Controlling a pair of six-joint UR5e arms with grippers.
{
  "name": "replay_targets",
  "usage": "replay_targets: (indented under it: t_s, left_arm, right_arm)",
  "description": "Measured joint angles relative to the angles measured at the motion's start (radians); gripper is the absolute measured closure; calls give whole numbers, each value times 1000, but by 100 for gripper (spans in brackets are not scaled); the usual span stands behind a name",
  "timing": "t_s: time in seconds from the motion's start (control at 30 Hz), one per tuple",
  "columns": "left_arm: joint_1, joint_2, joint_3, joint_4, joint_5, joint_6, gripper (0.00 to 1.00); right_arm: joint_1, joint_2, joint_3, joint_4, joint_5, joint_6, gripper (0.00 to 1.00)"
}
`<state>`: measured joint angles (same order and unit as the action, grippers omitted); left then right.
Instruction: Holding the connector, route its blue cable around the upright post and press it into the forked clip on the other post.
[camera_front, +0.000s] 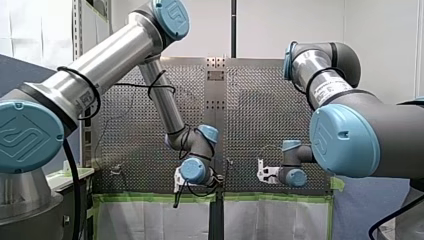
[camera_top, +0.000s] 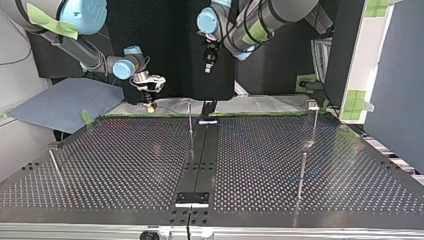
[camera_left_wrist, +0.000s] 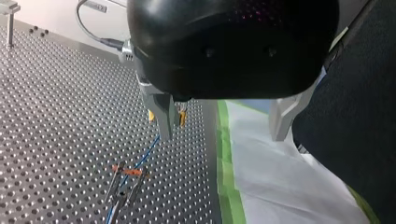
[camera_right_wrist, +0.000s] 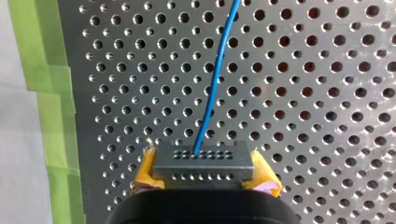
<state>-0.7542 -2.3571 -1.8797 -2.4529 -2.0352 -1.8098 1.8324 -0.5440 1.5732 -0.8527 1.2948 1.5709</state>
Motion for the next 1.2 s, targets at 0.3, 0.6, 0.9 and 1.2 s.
replay_targets:
  t_s: [0.3,0.6,0.9,1.2]
  left_arm:
    - [8,0,0,-6,-29,15,0]
    - [8,0,1,2,-41,85,0]
    - [4,0,1,12,-65,113,0]
    - [-10,0,14,87,13,131,0]
  right_arm:
    - [1,0,0,3,0,-1,100]
    - [2,0,1,3,0,-1,100]
    - [2,1,1,1,0,-1,100]
    - [2,2,0,-2,0,-1,100]
